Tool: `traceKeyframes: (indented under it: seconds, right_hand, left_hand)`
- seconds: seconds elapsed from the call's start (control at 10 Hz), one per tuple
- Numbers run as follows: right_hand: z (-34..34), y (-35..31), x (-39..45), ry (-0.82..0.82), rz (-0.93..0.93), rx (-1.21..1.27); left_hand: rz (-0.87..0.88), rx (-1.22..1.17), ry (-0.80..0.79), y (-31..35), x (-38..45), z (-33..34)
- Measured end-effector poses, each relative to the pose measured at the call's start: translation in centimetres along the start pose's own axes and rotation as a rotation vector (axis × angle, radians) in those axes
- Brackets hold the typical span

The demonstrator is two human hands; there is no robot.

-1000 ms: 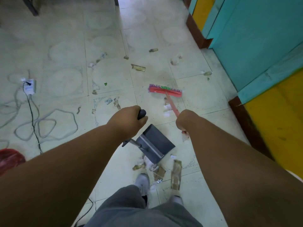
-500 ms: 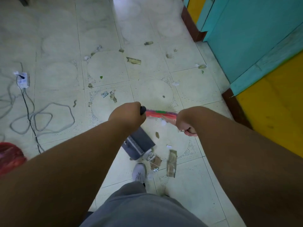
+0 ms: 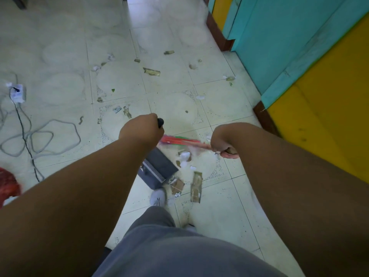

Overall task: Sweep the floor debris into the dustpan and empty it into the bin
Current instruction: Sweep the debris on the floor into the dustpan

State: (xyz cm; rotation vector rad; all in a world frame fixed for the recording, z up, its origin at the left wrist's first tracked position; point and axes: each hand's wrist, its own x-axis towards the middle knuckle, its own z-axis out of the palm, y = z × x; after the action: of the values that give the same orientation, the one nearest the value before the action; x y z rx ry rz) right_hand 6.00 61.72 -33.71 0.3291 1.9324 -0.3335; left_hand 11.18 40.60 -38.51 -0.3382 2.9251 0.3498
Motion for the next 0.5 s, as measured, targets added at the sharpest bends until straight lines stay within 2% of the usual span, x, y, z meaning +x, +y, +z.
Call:
traceKeyframes:
  seconds: [0.1, 0.2, 0.3, 0.4, 0.5]
  right_hand:
    - [-0.6, -0.2, 2.7, 0.15, -0.139, -0.129]
    - [-0.3, -1.3, 4.2, 0.155, -0.135, 0.007]
    - [-0.5, -3.4, 6.7, 0.276, -0.056, 0.098]
    - [-1.3, -6.7, 9.4, 0.358, -0.086, 0.148]
    - [-2.2, -10.2, 12.3, 0.342, -0.064, 0.161]
  left_hand:
    - [-0.012, -0.015, 0.031, -0.1, 0.6, -0.5]
    - [0.006, -0.021, 0.032, 0.0, 1.9, -0.8]
    - [0.025, -0.034, 0.043, -0.3, 4.4, -1.2]
    - [0.027, -0.07, 0.029, -1.1, 7.4, -1.5]
    - [0.026, -0.097, 0.018, -1.9, 10.4, -1.6]
